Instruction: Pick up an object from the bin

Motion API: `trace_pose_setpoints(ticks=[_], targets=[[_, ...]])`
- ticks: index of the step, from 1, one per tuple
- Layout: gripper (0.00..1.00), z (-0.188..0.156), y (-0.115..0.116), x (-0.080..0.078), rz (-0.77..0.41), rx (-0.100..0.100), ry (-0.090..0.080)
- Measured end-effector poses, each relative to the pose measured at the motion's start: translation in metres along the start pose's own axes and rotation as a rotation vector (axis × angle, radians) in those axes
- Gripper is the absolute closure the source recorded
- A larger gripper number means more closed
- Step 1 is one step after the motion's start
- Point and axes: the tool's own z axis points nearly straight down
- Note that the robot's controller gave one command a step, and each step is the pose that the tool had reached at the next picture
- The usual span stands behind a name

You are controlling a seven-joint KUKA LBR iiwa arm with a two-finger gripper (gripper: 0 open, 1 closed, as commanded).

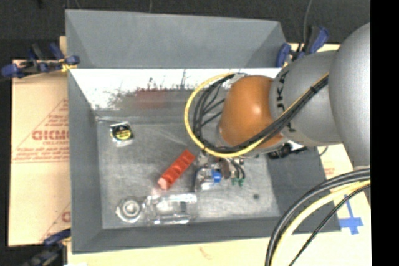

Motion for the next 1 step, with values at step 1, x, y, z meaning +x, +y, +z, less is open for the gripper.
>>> trace_pose_setpoints(ticks=[1], targets=[[1.00, -0.1478, -0.0040, -0.0075, 0.085, 0.003, 0.010]])
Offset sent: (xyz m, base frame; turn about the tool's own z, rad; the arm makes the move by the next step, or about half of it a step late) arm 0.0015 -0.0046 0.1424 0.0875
